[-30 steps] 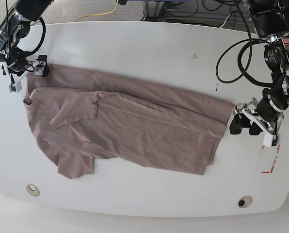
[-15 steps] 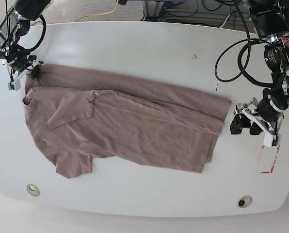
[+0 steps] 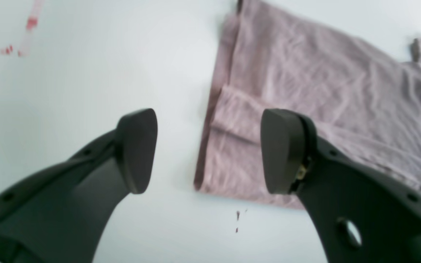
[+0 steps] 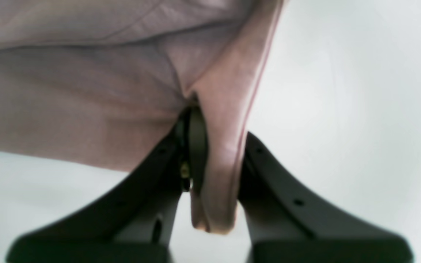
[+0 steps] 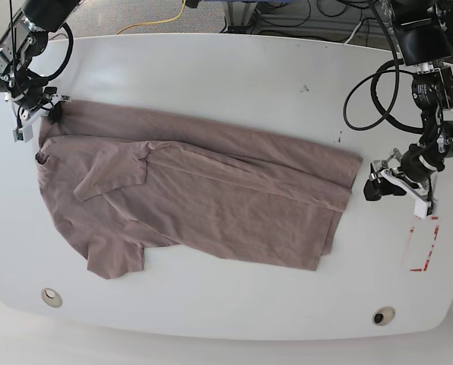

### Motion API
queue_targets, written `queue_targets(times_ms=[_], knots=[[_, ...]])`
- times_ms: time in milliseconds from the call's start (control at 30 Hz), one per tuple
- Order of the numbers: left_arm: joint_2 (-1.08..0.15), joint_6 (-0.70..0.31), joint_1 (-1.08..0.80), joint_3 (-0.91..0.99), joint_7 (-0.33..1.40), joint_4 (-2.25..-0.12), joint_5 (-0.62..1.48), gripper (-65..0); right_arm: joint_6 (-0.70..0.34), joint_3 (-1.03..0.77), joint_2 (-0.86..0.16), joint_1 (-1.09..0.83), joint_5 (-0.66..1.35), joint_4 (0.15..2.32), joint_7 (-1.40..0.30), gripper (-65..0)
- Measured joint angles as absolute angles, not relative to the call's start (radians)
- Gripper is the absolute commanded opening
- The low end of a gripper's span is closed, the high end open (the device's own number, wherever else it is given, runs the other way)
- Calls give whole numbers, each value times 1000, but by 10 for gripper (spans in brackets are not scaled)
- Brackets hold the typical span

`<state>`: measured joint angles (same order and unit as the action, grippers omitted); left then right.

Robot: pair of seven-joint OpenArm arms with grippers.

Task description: Layout the t-shirt on the table in an organized manner, then fold the t-shirt properly

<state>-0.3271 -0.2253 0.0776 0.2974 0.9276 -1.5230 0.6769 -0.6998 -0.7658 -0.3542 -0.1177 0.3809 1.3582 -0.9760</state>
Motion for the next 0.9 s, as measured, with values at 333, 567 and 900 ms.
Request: queue_targets(times_ms=[333, 567, 900], knots=[[-334, -225, 99, 185, 846, -1388, 683, -235, -700, -766, -353, -117, 381, 1359, -975, -628], [-324, -234, 94, 90, 823, -1328, 628, -235, -700, -766, -352, -118, 381, 1359, -976, -628], [-335, -236, 107, 34, 788, -1300, 609, -331, -701, -807, -344, -115, 383, 1360, -991, -628]])
